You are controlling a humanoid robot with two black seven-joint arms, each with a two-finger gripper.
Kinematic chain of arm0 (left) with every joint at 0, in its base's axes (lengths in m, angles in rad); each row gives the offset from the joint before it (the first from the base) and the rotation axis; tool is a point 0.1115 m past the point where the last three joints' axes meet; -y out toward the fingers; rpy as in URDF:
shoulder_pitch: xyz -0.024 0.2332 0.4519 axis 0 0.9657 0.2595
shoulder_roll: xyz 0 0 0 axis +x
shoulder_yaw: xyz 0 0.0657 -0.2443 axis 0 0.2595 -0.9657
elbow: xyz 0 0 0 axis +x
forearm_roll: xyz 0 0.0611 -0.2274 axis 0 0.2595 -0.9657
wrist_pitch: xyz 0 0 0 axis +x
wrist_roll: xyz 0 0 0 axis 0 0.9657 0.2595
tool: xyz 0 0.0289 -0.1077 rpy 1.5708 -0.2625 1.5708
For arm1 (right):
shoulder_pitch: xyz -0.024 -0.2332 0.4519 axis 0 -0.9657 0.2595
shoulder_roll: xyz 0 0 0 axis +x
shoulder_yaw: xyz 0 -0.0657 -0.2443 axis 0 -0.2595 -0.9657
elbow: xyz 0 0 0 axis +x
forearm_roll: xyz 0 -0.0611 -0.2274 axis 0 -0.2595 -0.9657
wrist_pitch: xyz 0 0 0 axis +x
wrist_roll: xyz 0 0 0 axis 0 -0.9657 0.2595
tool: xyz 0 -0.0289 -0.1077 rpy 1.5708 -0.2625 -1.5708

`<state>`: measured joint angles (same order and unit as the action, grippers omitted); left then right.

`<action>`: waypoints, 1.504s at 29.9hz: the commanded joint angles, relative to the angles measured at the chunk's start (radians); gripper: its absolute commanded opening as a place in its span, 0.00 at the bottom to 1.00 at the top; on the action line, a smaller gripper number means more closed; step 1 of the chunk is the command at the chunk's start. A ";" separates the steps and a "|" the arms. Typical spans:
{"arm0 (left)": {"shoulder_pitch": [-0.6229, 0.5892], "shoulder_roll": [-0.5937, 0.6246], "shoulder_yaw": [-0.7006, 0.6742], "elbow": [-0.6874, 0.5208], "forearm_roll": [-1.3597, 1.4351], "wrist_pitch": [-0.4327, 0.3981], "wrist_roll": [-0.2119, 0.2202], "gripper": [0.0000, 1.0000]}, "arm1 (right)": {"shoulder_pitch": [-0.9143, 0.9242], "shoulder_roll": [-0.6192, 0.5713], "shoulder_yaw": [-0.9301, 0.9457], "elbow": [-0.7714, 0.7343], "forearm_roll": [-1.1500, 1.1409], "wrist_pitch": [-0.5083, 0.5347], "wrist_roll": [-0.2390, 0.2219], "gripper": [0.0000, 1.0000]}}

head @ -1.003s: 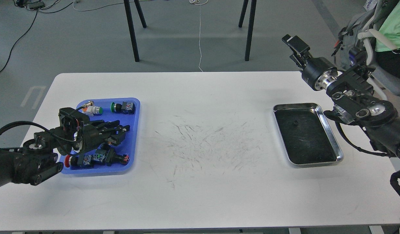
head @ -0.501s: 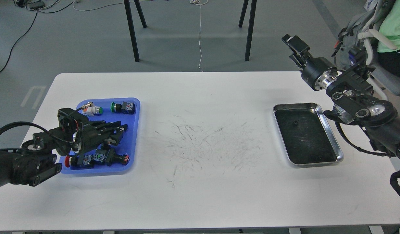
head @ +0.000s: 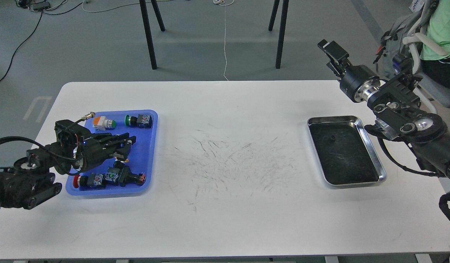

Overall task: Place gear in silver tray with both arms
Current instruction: 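Grasp a black gear with the left gripper and lift it out, then release the gear onto the table and raise the left arm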

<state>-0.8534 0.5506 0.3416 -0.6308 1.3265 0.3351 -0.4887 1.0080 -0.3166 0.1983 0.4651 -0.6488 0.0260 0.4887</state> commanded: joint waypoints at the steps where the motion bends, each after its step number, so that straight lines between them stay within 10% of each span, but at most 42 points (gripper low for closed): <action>1: -0.006 0.028 -0.006 -0.030 -0.004 0.002 0.000 0.22 | 0.000 0.001 0.000 0.000 0.000 0.000 0.000 0.93; 13: -0.130 0.100 -0.058 -0.267 0.011 0.033 0.000 0.21 | -0.003 0.010 0.001 -0.002 0.000 0.000 0.000 0.93; 39: -0.230 0.008 0.004 -0.265 0.010 0.016 0.000 0.25 | -0.009 0.013 -0.010 -0.011 -0.002 0.000 0.000 0.93; 45: -0.197 0.009 -0.038 -0.264 -0.062 0.013 0.000 0.39 | -0.016 0.011 -0.013 -0.010 -0.002 0.000 0.000 0.93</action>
<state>-1.0670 0.5594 0.3302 -0.8959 1.3099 0.3505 -0.4887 0.9954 -0.3042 0.1885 0.4551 -0.6504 0.0262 0.4887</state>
